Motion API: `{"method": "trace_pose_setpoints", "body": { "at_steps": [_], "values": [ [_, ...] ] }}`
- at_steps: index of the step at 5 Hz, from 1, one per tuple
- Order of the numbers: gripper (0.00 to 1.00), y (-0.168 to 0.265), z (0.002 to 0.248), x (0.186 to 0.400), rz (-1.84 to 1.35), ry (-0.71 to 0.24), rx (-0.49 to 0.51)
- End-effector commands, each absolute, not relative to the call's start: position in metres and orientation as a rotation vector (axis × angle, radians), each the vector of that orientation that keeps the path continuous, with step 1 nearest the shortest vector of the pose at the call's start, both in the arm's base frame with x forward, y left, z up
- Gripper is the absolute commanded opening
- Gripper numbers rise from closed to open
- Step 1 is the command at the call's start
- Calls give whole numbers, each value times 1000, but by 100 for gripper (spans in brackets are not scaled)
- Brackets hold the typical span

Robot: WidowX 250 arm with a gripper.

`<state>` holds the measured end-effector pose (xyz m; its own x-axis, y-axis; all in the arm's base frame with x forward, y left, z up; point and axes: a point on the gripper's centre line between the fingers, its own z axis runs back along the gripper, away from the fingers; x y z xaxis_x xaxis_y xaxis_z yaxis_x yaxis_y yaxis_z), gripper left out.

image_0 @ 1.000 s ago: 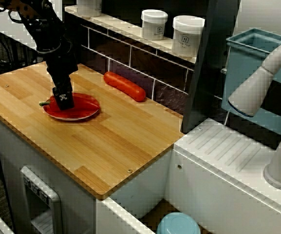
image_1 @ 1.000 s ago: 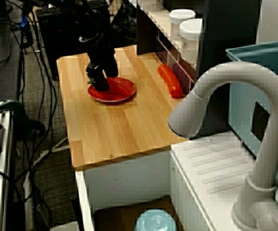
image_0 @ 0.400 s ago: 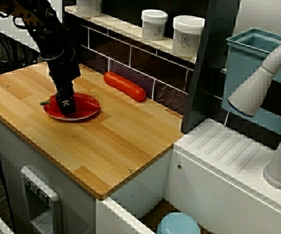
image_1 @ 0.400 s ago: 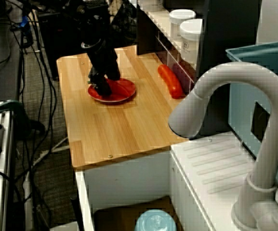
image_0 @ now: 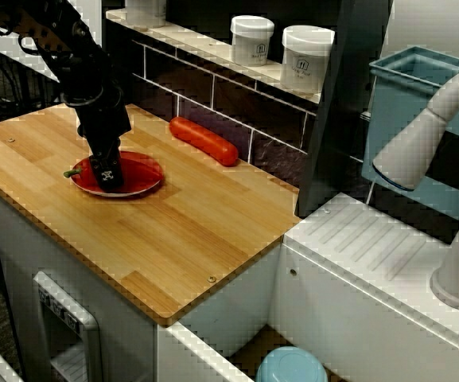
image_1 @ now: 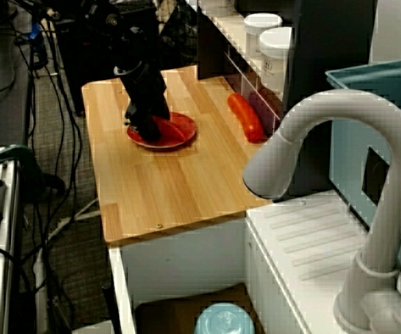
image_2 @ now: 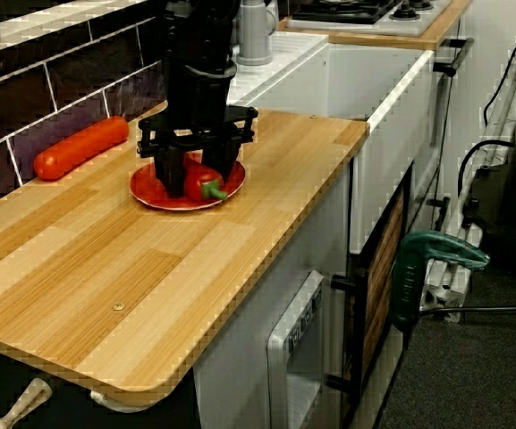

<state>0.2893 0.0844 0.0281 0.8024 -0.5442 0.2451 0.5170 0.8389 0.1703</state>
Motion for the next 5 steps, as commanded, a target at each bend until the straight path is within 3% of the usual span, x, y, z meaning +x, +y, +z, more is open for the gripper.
{"method": "trace_pose_setpoints", "body": {
  "at_steps": [1, 3, 5],
  "values": [
    [0, 96, 54, 291, -554, -332, 83],
    [0, 103, 94, 287, -613, -369, 17],
    [0, 109, 104, 294, -965, -382, -11]
  ]
}}
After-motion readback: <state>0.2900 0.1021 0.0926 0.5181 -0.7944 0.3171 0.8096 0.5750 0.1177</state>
